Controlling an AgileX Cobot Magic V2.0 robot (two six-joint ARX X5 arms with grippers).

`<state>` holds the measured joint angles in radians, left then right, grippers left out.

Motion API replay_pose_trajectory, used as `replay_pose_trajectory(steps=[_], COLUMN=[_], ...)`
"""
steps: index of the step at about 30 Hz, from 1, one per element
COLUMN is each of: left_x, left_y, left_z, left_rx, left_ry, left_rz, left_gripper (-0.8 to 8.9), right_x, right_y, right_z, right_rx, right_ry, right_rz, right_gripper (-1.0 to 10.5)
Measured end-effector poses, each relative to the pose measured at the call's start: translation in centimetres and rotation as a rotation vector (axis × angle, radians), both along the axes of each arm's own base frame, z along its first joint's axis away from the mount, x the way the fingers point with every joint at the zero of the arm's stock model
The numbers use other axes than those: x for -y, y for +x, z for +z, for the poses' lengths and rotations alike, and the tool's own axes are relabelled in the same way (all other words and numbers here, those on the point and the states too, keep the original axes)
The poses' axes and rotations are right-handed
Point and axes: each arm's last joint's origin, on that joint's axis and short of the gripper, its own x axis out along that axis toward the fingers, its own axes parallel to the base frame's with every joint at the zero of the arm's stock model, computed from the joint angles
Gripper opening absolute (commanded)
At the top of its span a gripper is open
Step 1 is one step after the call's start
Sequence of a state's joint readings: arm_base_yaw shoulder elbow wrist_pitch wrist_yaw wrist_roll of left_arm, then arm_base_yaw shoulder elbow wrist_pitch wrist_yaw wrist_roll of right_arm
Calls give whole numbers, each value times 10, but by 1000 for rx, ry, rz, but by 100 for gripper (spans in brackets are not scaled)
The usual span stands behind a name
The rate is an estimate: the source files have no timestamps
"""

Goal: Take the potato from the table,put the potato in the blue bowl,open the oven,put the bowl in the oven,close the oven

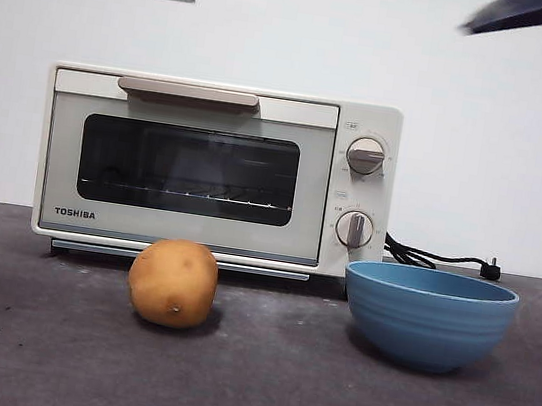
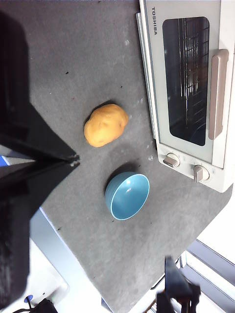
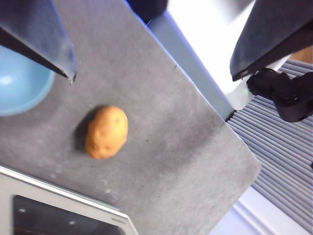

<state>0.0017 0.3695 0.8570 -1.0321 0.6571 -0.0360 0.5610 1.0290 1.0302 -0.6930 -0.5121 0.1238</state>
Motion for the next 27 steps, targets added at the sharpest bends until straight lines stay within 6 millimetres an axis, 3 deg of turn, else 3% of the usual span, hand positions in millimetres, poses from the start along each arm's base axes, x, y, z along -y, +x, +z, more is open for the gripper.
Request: replay_pose_trajectory(steps=[9, 17, 19, 24, 27], left_x=[0, 0, 0, 0, 0], left_y=[0, 0, 0, 0, 0], left_z=[0, 0, 0, 0, 0], left_rx=[0, 0, 0, 0, 0], left_ry=[0, 0, 0, 1, 1], left_rz=[0, 0, 0, 1, 2], left_gripper=[-8, -8, -8, -8, -8], right_x=[-80, -137, -152, -173, -177], right_y=[35, 74, 88, 104, 107], right_z=[-34, -63, -78, -127, -143], right_rx=[28, 20, 9, -62, -81], right_ry=[-136, -272, -314, -403, -424], right_rz=[-18, -62, -75, -59, -55], right_gripper=[630, 631, 631, 630, 630])
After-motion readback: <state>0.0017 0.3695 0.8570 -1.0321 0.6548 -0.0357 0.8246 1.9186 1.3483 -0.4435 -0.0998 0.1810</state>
